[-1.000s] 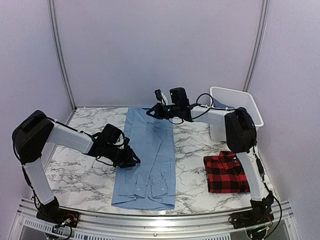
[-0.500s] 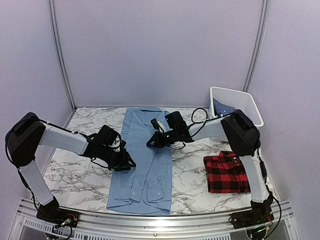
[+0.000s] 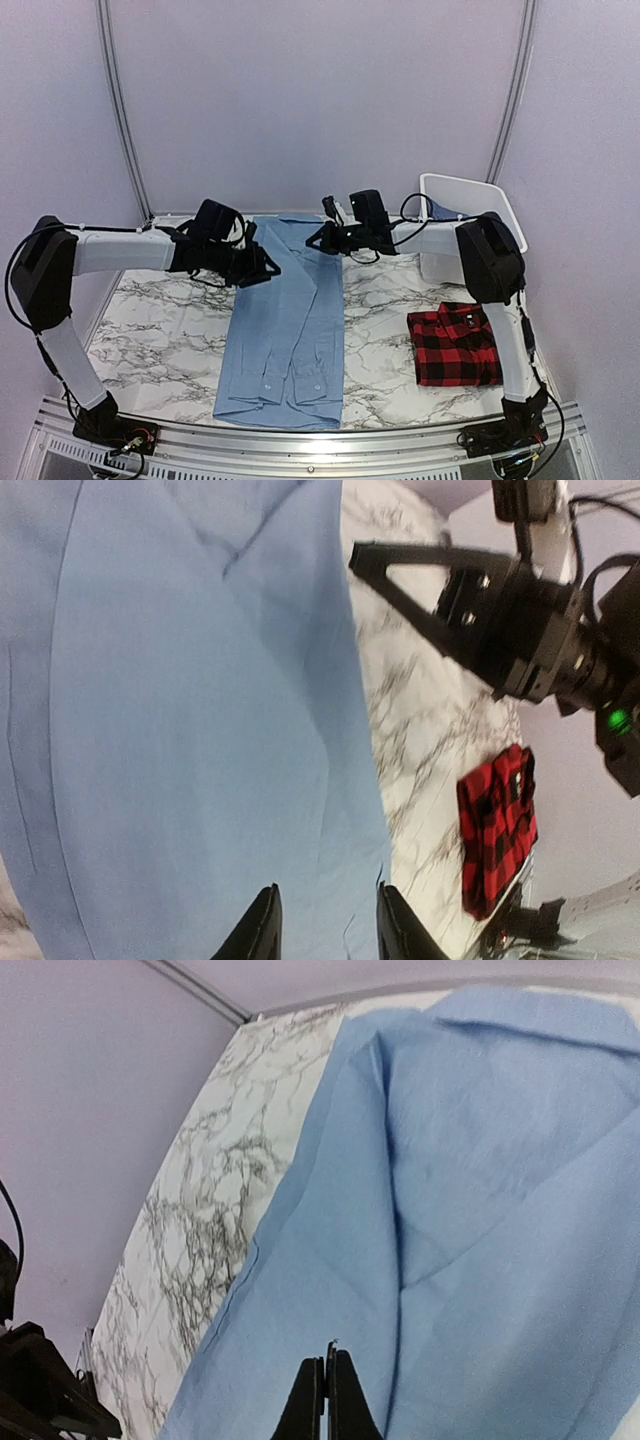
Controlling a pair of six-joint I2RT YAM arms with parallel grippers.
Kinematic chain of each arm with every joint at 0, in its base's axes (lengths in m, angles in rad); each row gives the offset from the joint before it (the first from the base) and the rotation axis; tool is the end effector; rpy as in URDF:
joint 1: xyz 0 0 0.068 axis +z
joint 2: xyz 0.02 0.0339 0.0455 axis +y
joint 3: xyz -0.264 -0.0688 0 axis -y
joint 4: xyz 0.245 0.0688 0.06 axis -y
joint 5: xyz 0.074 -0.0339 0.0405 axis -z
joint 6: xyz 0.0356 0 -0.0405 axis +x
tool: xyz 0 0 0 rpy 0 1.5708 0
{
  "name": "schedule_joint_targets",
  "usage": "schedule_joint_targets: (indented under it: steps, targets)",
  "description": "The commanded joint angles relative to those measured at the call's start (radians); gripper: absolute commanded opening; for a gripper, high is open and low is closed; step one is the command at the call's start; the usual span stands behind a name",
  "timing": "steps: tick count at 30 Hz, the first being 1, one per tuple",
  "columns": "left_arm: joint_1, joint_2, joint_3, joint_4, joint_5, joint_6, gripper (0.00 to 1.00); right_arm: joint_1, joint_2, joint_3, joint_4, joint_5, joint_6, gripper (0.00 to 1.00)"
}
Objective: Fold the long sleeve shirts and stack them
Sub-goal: Smooth out the rectangle-folded shirt at the center of the board.
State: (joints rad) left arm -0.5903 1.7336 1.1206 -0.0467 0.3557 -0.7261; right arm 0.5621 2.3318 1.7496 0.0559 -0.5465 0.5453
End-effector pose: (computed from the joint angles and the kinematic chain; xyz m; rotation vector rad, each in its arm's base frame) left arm 0.3109 -0.2232 0.2163 0.0483 2.4211 -1.0659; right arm 0.4386 0.2981 0.1676 -0.3787 2.2283 1.2072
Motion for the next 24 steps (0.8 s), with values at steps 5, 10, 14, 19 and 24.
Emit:
schedule_joint_targets:
  steps: [5, 10, 14, 19, 24]
  targets:
    - [0.125, 0.34, 0.403, 0.03, -0.03, 0.126, 0.33, -0.064, 0.191, 0.269, 0.012, 0.008, 0.062, 0.0]
    - [0.181, 0.559, 0.606, 0.106, 0.015, 0.084, 0.33, -0.087, 0.293, 0.385, 0.016, 0.057, 0.085, 0.0]
    - [0.213, 0.725, 0.758, 0.152, 0.056, 0.0, 0.33, -0.106, 0.385, 0.468, 0.031, 0.108, 0.153, 0.0]
    - [0.219, 0.84, 0.854, 0.179, 0.071, -0.091, 0.31, -0.11, 0.451, 0.53, 0.027, 0.137, 0.228, 0.0]
    - [0.221, 0.823, 0.837, 0.195, 0.065, -0.109, 0.3, -0.114, 0.432, 0.531, 0.039, 0.131, 0.226, 0.0]
